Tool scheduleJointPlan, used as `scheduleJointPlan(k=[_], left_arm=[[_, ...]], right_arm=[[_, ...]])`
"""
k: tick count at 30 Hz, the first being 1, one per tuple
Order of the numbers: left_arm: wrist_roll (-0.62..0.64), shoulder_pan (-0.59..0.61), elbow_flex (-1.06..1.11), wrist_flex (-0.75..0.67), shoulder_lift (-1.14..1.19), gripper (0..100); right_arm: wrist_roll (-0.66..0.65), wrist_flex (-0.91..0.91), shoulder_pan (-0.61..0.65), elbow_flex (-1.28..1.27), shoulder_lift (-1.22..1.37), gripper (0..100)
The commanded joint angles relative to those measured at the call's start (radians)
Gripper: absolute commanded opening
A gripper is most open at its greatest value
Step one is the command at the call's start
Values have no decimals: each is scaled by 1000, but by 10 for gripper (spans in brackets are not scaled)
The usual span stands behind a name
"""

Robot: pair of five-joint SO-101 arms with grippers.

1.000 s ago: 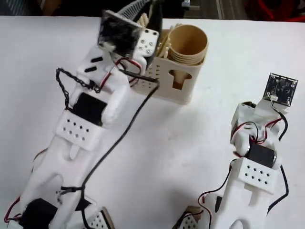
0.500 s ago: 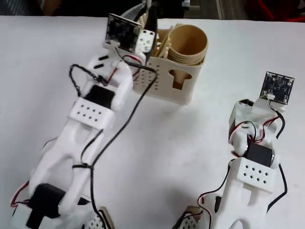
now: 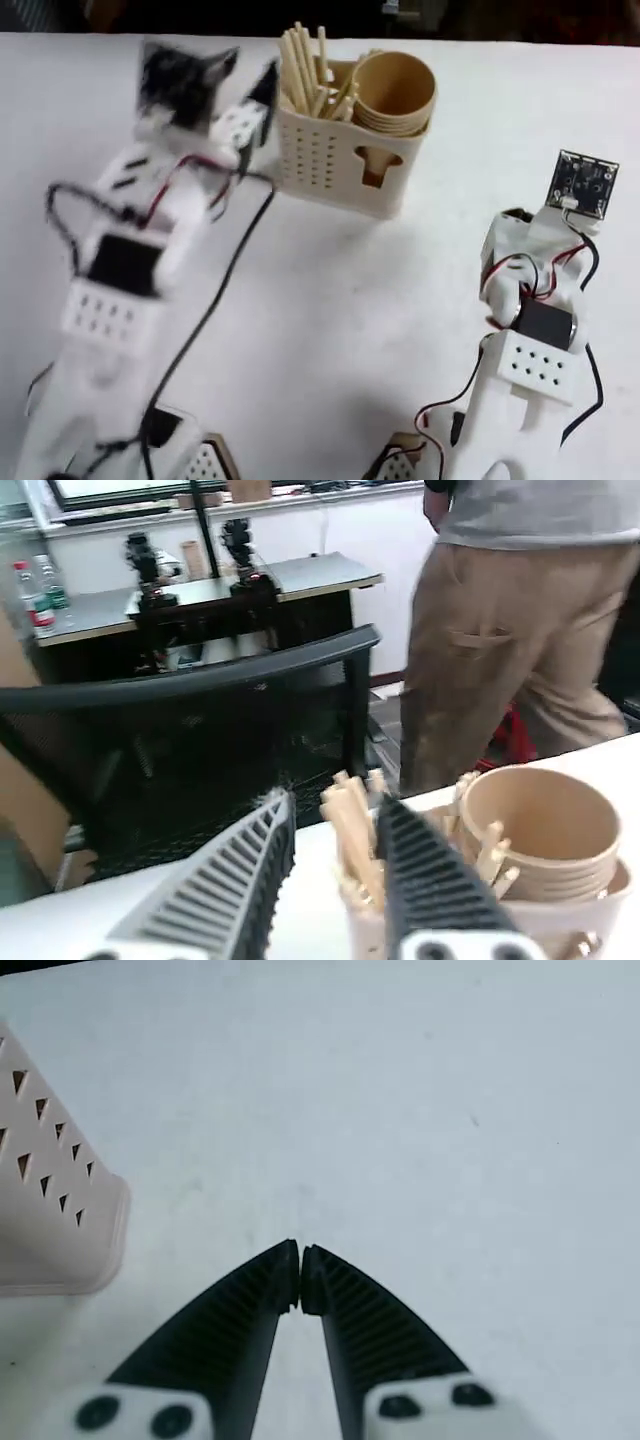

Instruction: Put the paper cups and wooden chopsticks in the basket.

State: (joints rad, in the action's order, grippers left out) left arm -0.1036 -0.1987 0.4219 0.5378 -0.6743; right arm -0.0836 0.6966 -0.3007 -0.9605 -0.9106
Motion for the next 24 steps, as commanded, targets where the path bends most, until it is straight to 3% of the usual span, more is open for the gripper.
scheduleJointPlan(k=[1,10,14,24], left_arm=[[3,24,164,6,-229,15],[9,84,534,-63,-638,32],[9,130,681,-64,-803,35],[3,153,933,-57,-1121,35]], right_arm=[[-3,15,12,6,-27,18],[-3,108,76,-8,-171,18],[-75,105,125,-60,-259,18],[-92,111,209,-222,-634,18]])
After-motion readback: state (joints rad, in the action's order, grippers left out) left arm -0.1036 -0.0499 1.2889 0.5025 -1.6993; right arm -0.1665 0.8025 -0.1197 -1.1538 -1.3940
